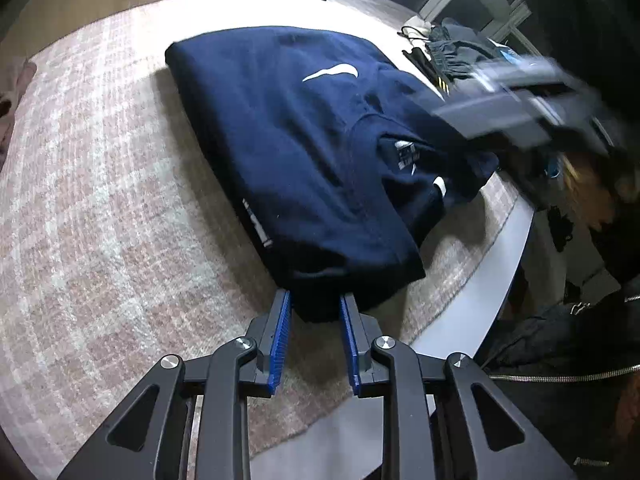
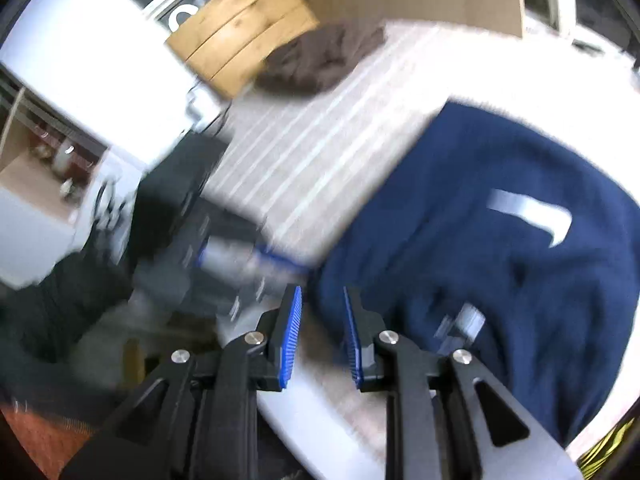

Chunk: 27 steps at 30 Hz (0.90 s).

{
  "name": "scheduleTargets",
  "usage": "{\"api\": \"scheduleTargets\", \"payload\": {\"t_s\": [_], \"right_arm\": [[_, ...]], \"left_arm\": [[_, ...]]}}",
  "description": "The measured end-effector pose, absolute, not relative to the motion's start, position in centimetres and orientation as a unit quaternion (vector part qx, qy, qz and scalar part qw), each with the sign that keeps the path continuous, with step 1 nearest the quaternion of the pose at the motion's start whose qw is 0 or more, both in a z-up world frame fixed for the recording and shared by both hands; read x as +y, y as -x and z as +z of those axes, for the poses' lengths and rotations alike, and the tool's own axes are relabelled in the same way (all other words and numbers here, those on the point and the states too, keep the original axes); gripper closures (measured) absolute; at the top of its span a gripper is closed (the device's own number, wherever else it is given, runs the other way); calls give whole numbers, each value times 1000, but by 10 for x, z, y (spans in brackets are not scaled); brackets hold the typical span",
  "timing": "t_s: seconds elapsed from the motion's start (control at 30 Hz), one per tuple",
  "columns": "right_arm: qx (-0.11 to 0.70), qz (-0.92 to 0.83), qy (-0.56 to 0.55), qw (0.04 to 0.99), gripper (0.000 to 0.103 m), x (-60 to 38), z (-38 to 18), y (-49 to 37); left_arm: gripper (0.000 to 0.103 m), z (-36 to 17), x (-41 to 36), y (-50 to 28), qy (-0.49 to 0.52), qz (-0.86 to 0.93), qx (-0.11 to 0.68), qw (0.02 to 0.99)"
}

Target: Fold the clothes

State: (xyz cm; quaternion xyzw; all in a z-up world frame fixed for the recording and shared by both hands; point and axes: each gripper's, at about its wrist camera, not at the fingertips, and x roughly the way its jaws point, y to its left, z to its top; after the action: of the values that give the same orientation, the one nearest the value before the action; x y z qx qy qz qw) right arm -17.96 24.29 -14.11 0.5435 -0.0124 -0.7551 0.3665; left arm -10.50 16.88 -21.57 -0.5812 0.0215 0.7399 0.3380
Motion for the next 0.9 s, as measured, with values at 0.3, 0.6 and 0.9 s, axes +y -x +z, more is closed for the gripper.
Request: {"api": "scheduleTargets", "payload": {"t_s": [0.3,0.6,0.9], "right_arm": [[85,-768,-560,301,82,189,-200,231],[67,-767,-562,301,82,202,-212,237],[33,-772,-543,327,76,222,-184,188]], "left_arm": [[95,-222,169,100,573,745,13,341],[103,-211,172,75,567,757,49,320],[87,-218,174,83,579,755,43,306]]}}
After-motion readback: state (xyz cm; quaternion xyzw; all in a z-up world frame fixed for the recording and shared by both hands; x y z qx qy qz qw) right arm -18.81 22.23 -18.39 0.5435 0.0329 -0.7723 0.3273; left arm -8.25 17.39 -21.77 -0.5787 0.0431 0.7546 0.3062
